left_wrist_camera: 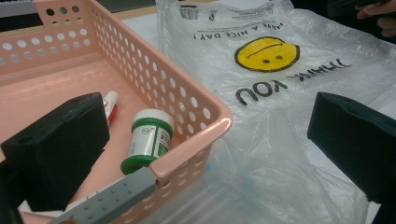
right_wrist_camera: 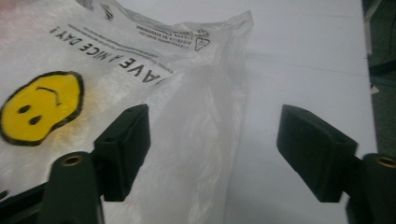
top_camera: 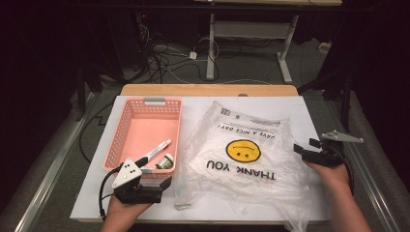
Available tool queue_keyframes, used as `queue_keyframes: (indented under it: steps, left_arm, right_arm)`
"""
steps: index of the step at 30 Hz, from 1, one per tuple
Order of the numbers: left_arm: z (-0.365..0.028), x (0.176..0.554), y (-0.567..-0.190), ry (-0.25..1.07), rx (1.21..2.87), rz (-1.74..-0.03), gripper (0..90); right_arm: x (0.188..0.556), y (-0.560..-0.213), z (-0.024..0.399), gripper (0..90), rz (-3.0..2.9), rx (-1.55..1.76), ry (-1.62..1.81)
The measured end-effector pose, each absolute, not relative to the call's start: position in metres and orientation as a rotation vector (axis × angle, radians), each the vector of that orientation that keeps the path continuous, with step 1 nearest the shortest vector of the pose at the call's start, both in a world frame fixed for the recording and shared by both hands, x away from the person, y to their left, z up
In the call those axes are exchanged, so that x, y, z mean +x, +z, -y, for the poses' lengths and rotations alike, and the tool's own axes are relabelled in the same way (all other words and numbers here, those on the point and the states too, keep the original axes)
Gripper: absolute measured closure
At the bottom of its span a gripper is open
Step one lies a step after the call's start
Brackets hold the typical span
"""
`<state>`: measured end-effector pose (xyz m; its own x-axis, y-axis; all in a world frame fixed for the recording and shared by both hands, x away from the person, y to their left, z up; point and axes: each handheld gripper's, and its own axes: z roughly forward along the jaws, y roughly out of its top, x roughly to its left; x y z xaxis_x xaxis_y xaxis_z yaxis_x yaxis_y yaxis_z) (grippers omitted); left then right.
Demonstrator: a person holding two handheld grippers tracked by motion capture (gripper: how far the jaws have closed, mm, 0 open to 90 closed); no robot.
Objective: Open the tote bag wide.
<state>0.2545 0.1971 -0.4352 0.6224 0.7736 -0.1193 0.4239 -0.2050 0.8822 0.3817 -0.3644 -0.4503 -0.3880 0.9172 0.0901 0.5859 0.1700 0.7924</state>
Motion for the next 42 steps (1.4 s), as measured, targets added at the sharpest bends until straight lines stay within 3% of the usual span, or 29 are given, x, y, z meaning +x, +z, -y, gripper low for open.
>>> queue_keyframes:
  steps: [1,3,6,15,19,20,23,29,31,42]
  left_arm:
    - [-0.197,0.255,-0.435,0.433,1.836,-0.96,0.0]
    - [-0.198,0.256,-0.436,0.441,1.845,-0.964,0.0]
    - [-0.199,0.257,-0.436,0.412,1.86,-0.973,0.0]
    - [-0.201,0.255,-0.435,0.421,1.828,-0.953,0.0]
    - [-0.203,0.257,-0.438,0.401,1.819,-0.968,0.0]
    - [-0.203,0.257,-0.438,0.399,1.822,-0.969,0.0]
    - [-0.203,0.258,-0.44,0.388,1.819,-0.969,0.0]
    - [-0.2,0.258,-0.44,0.389,1.839,-0.96,0.0]
    - [-0.199,0.258,-0.44,0.389,1.839,-0.961,0.0]
    - [-0.199,0.257,-0.438,0.389,1.841,-0.952,0.0]
  right_arm:
    - [0.382,-0.45,0.364,23.1,-2.042,1.42,1.089]
    - [0.403,-0.456,0.361,14.8,-2.091,1.446,1.035]
    - [0.414,-0.458,0.359,13.2,-2.113,1.465,1.027]
    - [0.437,-0.474,0.357,21.9,-2.192,1.47,1.008]
    - [0.438,-0.479,0.351,38.2,-2.244,1.428,1.008]
    - [0.438,-0.479,0.351,38.2,-2.244,1.428,1.008]
    - [0.434,-0.48,0.344,57.2,-2.279,1.34,0.984]
    - [0.431,-0.48,0.344,86.2,-2.315,1.345,1.023]
    - [0.432,-0.48,0.345,90.0,-2.319,1.385,1.053]
    - [0.433,-0.466,0.36,90.0,-2.082,1.448,1.029]
